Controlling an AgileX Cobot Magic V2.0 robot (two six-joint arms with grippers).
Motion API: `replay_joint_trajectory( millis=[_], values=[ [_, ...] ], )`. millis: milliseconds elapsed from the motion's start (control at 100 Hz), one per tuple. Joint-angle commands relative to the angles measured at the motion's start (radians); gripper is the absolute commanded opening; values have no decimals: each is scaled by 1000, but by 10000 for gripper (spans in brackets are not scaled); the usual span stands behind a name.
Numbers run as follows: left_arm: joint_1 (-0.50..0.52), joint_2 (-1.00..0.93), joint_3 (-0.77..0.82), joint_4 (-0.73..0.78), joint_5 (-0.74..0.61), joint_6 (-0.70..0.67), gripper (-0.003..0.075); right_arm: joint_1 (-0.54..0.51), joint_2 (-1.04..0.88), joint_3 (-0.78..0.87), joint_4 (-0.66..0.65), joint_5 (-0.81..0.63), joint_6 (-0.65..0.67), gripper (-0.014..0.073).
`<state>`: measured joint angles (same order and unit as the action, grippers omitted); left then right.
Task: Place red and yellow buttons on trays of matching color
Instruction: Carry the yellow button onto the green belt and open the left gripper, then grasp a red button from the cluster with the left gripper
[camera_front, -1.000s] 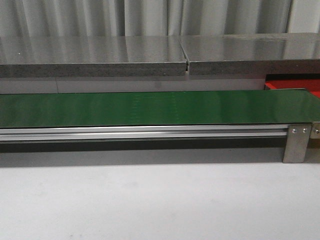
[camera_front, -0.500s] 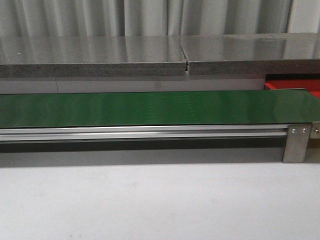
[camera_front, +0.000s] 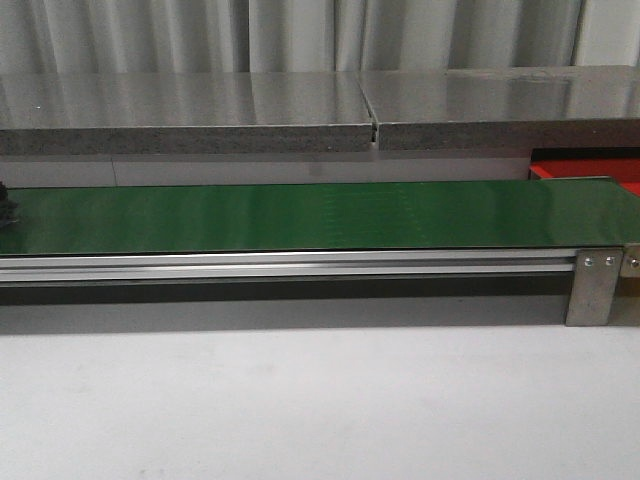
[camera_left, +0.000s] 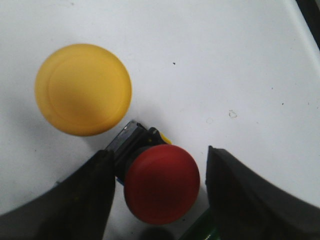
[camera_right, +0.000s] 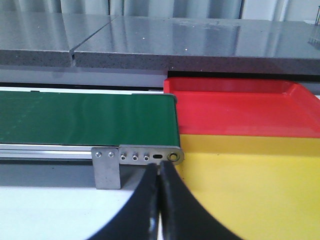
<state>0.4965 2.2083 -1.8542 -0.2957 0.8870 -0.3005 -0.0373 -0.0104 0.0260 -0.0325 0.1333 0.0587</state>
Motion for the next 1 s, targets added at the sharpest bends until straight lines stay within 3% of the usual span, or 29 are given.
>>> replay_joint_trajectory(
  millis=[0,460,990],
  values=[
    [-1,-61,-30,-25,-35,0,295,-8,-15,-9,-7,-78,-3,-67],
    [-1,-83,-30,-25,-23,4,274,-8,-15,-9,-7,-78,-3,-67],
    [-1,-285,-30,-25,136,245,274,-8,-15,-9,-7,-78,-3,-67]
  ],
)
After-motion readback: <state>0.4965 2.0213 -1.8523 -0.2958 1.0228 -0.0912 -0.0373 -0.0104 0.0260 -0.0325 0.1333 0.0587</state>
